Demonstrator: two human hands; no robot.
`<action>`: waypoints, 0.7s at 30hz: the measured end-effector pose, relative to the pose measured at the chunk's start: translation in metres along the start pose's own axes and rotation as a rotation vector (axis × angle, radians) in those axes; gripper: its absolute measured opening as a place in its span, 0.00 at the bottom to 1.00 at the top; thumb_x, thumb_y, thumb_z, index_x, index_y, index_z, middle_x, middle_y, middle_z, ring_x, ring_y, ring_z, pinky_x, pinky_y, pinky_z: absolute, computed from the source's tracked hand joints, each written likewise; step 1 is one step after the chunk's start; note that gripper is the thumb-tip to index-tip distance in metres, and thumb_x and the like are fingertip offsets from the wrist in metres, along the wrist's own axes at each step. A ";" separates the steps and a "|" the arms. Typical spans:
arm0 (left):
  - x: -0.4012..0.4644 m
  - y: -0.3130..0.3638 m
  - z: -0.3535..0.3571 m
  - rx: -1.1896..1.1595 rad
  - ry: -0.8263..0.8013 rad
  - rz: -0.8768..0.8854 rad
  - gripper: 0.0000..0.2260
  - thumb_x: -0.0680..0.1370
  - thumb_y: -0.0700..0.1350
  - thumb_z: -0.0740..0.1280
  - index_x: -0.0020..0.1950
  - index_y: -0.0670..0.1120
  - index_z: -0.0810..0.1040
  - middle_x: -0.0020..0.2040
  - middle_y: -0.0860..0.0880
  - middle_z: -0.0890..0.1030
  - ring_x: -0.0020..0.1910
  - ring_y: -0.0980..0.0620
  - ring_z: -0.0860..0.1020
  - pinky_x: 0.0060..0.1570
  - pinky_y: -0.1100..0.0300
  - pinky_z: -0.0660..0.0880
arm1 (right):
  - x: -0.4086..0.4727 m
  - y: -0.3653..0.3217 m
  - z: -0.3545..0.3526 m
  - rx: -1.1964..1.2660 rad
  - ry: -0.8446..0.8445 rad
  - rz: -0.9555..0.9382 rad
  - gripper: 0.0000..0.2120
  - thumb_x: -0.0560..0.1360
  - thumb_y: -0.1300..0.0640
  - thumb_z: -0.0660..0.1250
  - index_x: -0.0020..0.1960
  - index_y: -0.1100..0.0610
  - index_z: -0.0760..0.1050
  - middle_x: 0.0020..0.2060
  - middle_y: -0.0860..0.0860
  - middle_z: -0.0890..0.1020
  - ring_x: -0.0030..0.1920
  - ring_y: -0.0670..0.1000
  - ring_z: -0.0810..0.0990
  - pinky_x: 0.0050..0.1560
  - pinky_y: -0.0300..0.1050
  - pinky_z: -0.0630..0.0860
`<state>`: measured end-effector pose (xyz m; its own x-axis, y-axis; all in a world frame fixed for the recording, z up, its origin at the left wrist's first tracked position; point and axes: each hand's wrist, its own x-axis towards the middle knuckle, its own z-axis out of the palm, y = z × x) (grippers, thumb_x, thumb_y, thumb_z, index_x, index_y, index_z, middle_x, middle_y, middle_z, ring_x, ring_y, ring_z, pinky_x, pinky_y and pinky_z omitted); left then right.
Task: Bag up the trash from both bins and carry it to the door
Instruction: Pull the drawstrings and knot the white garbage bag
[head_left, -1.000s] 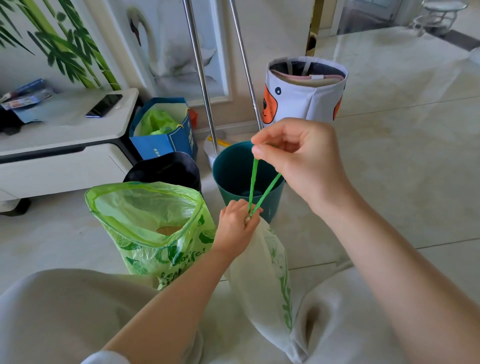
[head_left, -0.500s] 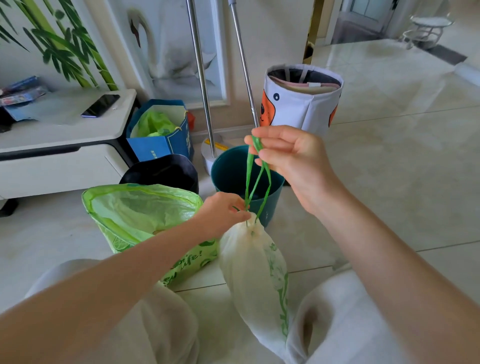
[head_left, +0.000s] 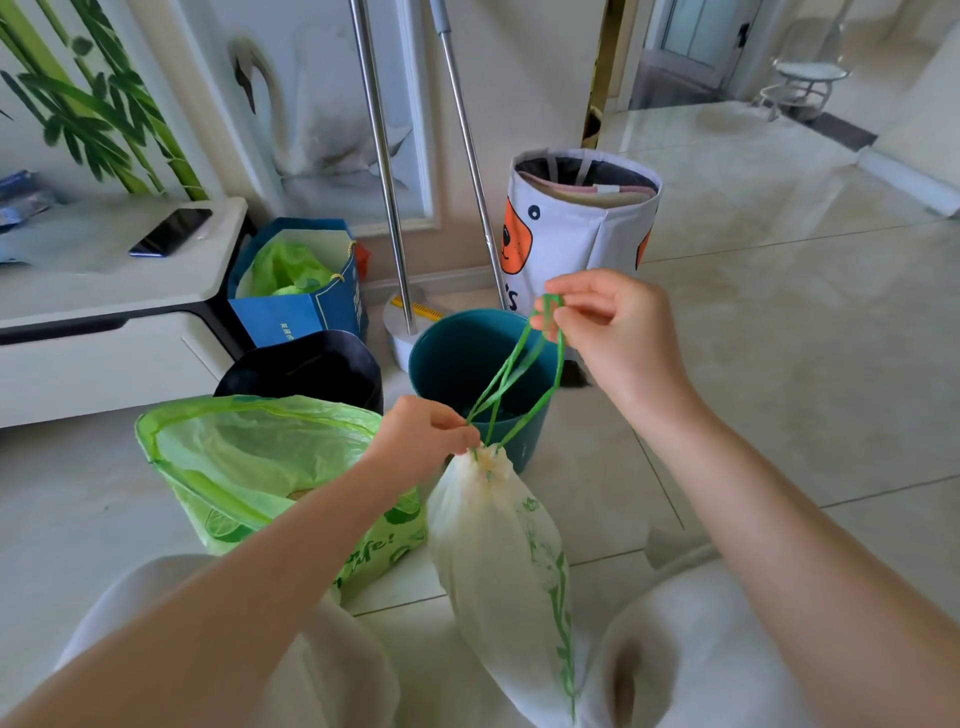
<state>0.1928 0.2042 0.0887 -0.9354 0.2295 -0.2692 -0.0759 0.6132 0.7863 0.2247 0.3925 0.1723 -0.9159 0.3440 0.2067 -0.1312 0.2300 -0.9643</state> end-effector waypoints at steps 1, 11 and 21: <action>0.000 -0.001 -0.001 -0.061 -0.021 -0.023 0.04 0.72 0.45 0.72 0.40 0.47 0.86 0.38 0.49 0.86 0.34 0.56 0.79 0.36 0.66 0.74 | 0.003 0.004 -0.003 -0.039 0.022 -0.004 0.11 0.74 0.72 0.62 0.50 0.61 0.79 0.40 0.53 0.85 0.38 0.48 0.86 0.46 0.43 0.82; 0.002 -0.020 -0.013 -0.286 -0.091 -0.151 0.09 0.77 0.48 0.68 0.43 0.45 0.84 0.42 0.50 0.86 0.40 0.53 0.79 0.44 0.61 0.74 | 0.006 0.009 -0.016 -0.033 0.003 0.017 0.10 0.72 0.69 0.66 0.45 0.56 0.80 0.38 0.50 0.85 0.38 0.44 0.84 0.41 0.38 0.79; -0.011 0.002 0.008 0.103 -0.368 0.104 0.09 0.75 0.39 0.65 0.50 0.43 0.85 0.32 0.52 0.79 0.25 0.63 0.69 0.30 0.73 0.67 | -0.010 -0.007 0.012 -0.071 -0.139 -0.216 0.09 0.73 0.65 0.68 0.46 0.52 0.81 0.41 0.49 0.86 0.45 0.44 0.85 0.51 0.53 0.81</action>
<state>0.2060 0.2087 0.0889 -0.7485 0.5384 -0.3872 0.0651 0.6407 0.7650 0.2306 0.3764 0.1754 -0.9135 0.1531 0.3770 -0.3068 0.3494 -0.8853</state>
